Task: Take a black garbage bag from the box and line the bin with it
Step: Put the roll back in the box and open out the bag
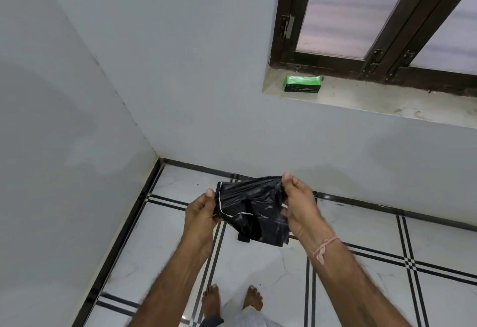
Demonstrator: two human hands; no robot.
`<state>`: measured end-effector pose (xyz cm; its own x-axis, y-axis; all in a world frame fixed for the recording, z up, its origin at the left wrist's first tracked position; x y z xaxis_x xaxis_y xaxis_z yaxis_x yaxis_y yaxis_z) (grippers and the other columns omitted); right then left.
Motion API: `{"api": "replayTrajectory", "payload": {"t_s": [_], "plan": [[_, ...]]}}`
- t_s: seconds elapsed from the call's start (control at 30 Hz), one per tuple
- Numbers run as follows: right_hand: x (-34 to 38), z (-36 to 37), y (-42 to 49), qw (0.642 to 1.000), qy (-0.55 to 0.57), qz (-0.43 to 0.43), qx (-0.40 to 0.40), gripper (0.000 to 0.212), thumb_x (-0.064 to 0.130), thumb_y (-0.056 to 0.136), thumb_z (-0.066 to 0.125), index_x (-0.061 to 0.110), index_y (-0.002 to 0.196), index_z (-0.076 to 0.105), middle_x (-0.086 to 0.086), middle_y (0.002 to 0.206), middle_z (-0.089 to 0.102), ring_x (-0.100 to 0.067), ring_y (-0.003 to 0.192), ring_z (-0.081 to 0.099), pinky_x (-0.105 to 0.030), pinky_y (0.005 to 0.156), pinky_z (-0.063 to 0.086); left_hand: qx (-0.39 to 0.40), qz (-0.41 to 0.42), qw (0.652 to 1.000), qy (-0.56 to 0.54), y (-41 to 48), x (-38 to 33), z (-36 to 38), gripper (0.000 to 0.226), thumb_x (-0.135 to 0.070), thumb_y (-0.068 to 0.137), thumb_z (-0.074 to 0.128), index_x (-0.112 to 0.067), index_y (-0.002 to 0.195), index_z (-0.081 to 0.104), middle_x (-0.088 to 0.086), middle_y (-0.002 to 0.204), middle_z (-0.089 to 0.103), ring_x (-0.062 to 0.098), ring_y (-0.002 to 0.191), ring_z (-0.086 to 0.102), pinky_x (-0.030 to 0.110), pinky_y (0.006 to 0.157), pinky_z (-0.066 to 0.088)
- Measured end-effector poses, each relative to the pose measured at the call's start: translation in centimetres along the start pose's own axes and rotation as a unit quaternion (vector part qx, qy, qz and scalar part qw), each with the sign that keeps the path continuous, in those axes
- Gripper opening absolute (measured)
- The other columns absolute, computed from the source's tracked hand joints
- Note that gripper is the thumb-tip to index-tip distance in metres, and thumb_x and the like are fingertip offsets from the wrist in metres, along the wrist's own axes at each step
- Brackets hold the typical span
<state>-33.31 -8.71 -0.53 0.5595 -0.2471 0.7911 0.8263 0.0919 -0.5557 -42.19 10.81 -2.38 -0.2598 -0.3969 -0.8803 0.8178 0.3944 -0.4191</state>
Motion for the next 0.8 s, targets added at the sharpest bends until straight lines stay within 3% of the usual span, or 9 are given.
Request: {"api": "replayTrajectory", "payload": {"t_s": [0.07, 0.13, 0.2, 0.27, 0.33, 0.4, 0.53, 0.7, 0.8], "plan": [[-0.4, -0.4, 1.0, 0.998, 0.006, -0.014, -0.053, 0.038, 0.026, 0.109, 0.049, 0.015, 0.074, 0.058, -0.006, 0.065, 0.063, -0.018, 0.054, 0.057, -0.029, 0.055, 0.053, 0.097, 0.007, 0.994, 0.054, -0.1, 0.3, 0.6, 0.041, -0.029, 0.108, 0.046, -0.017, 0.085, 0.077, 0.012, 0.094, 0.078, 0.019, 0.083, 0.07, 0.03, 0.079, 0.057], [-0.6, -0.6, 1.8, 0.996, 0.009, -0.037, -0.077, 0.039, 0.024, 0.11, 0.048, 0.015, 0.072, 0.055, -0.003, 0.061, 0.059, -0.017, 0.057, 0.05, -0.025, 0.053, 0.048, 0.181, -0.003, 0.977, 0.113, -0.6, 0.8, 0.5, 0.041, -0.046, 0.101, 0.056, -0.015, 0.081, 0.074, 0.016, 0.096, 0.073, 0.023, 0.086, 0.064, 0.038, 0.087, 0.054], [-0.2, -0.6, 2.0, 0.996, -0.019, -0.065, -0.055, 0.036, 0.025, 0.109, 0.049, 0.014, 0.076, 0.058, 0.002, 0.059, 0.062, -0.014, 0.057, 0.052, -0.024, 0.054, 0.047, 0.179, 0.009, 0.971, 0.158, -0.2, 1.1, -0.8, 0.061, -0.064, 0.096, 0.055, -0.004, 0.097, 0.07, 0.015, 0.105, 0.074, 0.023, 0.096, 0.066, 0.047, 0.099, 0.053], [0.7, 0.1, 1.7, 0.993, -0.064, -0.097, 0.001, 0.034, 0.028, 0.108, 0.05, 0.01, 0.082, 0.061, 0.0, 0.062, 0.062, -0.013, 0.057, 0.055, -0.025, 0.057, 0.048, 0.129, 0.03, 0.974, 0.186, 0.0, 0.1, -1.2, 0.066, -0.072, 0.095, 0.038, -0.016, 0.108, 0.072, -0.001, 0.116, 0.076, 0.016, 0.113, 0.068, 0.048, 0.105, 0.051], [1.3, 1.2, 1.4, 0.984, -0.109, -0.127, 0.061, 0.036, 0.032, 0.107, 0.052, 0.003, 0.088, 0.062, -0.006, 0.065, 0.061, -0.014, 0.056, 0.056, -0.026, 0.056, 0.048, 0.157, -0.002, 0.969, 0.189, -0.2, -1.0, 1.0, 0.073, -0.084, 0.09, 0.03, -0.03, 0.117, 0.071, -0.011, 0.123, 0.075, 0.008, 0.118, 0.067, 0.038, 0.104, 0.05], [1.7, 2.1, 1.2, 0.976, -0.129, -0.149, 0.096, 0.038, 0.031, 0.107, 0.053, -0.002, 0.091, 0.062, -0.007, 0.065, 0.061, -0.014, 0.055, 0.056, -0.025, 0.054, 0.049, 0.22, -0.028, 0.952, 0.211, -0.7, -1.6, 3.8, 0.061, -0.074, 0.097, 0.038, -0.028, 0.119, 0.072, -0.007, 0.12, 0.077, 0.007, 0.113, 0.071, 0.031, 0.1, 0.053], [2.3, 3.0, 1.5, 0.966, -0.16, -0.16, 0.122, 0.042, 0.03, 0.108, 0.052, -0.001, 0.081, 0.057, 0.0, 0.06, 0.058, -0.012, 0.052, 0.051, -0.023, 0.052, 0.044, 0.259, -0.017, 0.951, 0.168, -0.4, -1.8, 5.9, 0.041, -0.032, 0.101, 0.063, 0.007, 0.109, 0.071, 0.032, 0.109, 0.073, 0.03, 0.092, 0.071, 0.043, 0.09, 0.053], [2.1, 3.4, 2.4, 0.972, -0.143, -0.109, 0.154, 0.034, 0.03, 0.106, 0.055, 0.007, 0.081, 0.061, 0.0, 0.063, 0.064, -0.012, 0.055, 0.058, -0.025, 0.056, 0.051, 0.251, -0.082, 0.962, 0.068, -0.4, -0.3, 5.8, 0.038, -0.022, 0.102, 0.062, 0.014, 0.113, 0.069, 0.027, 0.102, 0.074, 0.027, 0.083, 0.073, 0.03, 0.079, 0.059], [1.7, 2.2, 3.0, 0.952, -0.25, -0.16, 0.073, 0.022, 0.033, 0.101, 0.064, 0.013, 0.092, 0.067, 0.001, 0.084, 0.073, -0.013, 0.075, 0.067, -0.035, 0.074, 0.058, 0.178, -0.07, 0.98, 0.048, -0.1, -0.1, 5.6, 0.041, -0.026, 0.088, 0.075, 0.011, 0.106, 0.073, 0.025, 0.099, 0.077, 0.028, 0.08, 0.074, 0.032, 0.075, 0.06]]}}
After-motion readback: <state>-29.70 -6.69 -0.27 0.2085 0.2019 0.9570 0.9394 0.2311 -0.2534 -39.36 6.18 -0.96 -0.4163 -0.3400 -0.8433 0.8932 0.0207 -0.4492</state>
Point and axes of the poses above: each hand's wrist, its own y-axis towards the middle knuckle, its own z-axis out of the palm, x = y × z, the point moved 7 cm from there along y, towards the middle knuckle
